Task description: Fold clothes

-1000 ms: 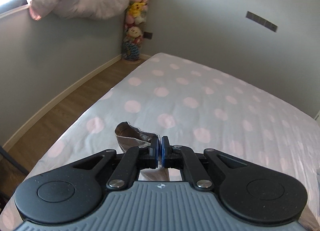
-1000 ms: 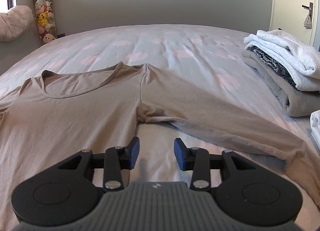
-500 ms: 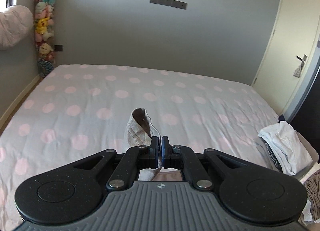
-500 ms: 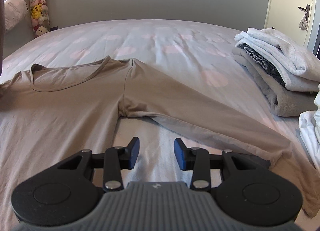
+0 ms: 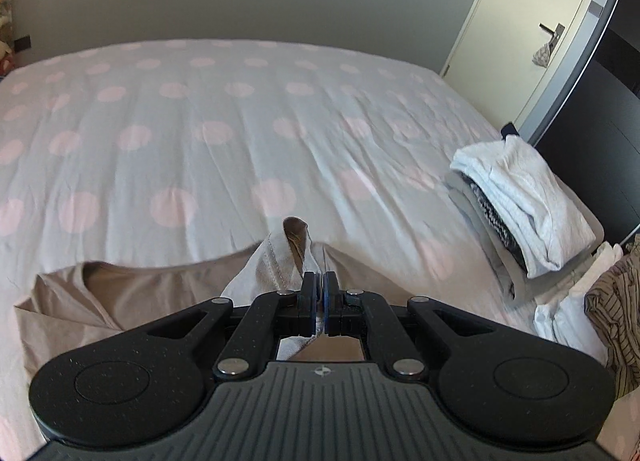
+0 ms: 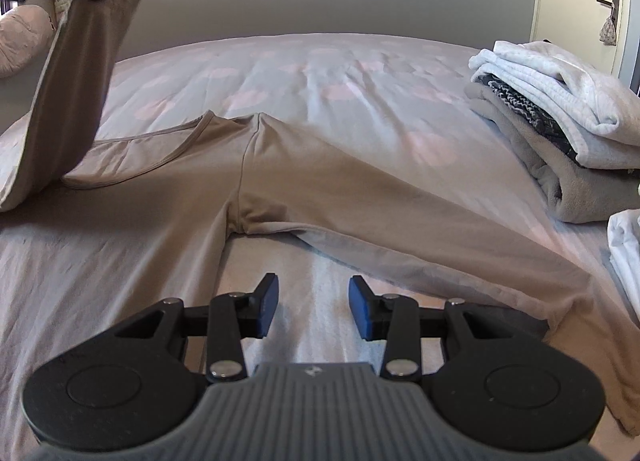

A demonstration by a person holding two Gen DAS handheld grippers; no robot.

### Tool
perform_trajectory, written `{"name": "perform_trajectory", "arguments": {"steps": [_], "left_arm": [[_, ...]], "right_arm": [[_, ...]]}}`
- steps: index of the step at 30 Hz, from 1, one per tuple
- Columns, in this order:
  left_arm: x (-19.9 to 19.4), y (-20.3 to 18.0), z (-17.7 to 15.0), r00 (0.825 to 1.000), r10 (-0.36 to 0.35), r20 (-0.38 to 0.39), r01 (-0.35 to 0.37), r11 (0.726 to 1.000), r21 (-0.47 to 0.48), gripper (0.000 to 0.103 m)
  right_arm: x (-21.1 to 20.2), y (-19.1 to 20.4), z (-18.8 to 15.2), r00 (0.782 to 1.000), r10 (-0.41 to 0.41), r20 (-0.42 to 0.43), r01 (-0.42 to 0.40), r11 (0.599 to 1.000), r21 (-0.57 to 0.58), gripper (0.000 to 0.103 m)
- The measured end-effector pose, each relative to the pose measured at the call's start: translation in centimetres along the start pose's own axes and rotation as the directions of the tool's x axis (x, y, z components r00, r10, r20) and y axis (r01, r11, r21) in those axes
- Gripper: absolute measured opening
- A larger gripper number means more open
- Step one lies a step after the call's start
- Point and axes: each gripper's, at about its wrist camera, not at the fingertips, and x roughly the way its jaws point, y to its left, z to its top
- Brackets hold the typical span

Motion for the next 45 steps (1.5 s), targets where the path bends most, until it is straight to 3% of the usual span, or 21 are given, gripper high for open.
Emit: {"name": "perform_trajectory", "arguments": {"steps": [10,14,19,24,27,31,35,37,41,45], "left_arm": [[8.4,0.0,-5.0,0.983,-0.094,-0.159,0.082,0.994,-0.079,0.002],[8.9,0.2,-5.9,0.971,-0.118,-0.206,0.103,0.991,-0.085,0.007],[5.7,2.4,-5.8,0.978,-0.127,-0.164,0.114,0.99,-0.084,0.014],[0.0,6.8,-6.3,0.997,-0.011,-0.077,0.008,0.999,-0.048,0.014],[-3.7,10.2,-7.8,0.994,0.105,-0.009,-0.105,0.994,-0.036,0.018],[-7.1,14.5,-11.1,0.962,0.268,0.045,-0.267,0.963,-0.034,0.018],[-7.3,17.7,-14.6,0.907,0.418,0.055,-0.418,0.908,-0.016,0.018],[-6.9,19.0,-15.8,0.895,0.443,0.051,-0.441,0.897,-0.038,0.018],[-5.2,21.0,-17.0,0.922,0.383,0.061,-0.374,0.92,-0.122,0.02],[-3.9,21.5,-16.9,0.92,0.384,0.081,-0.375,0.921,-0.107,0.02]], "right_arm": [[0.5,-0.1,-0.1,1.0,0.012,-0.013,-0.012,1.0,0.012,0.042],[0.7,-0.1,-0.1,1.0,0.011,-0.014,-0.011,1.0,0.015,0.042],[0.2,-0.3,0.0,0.999,0.015,0.028,-0.016,0.999,0.033,0.042],[-1.0,-0.5,0.7,0.991,0.079,0.109,-0.086,0.994,0.065,0.042],[-1.6,-0.1,1.2,0.977,0.16,0.143,-0.17,0.984,0.06,0.042],[-1.4,0.6,2.1,0.961,0.246,0.131,-0.258,0.963,0.084,0.042],[-0.1,0.9,3.2,0.955,0.278,0.103,-0.29,0.949,0.125,0.042],[0.7,1.0,3.7,0.954,0.286,0.088,-0.296,0.945,0.137,0.042],[2.4,1.0,5.0,0.955,0.29,0.061,-0.296,0.943,0.15,0.042],[4.1,1.3,6.6,0.956,0.292,0.04,-0.294,0.947,0.132,0.042]]}}
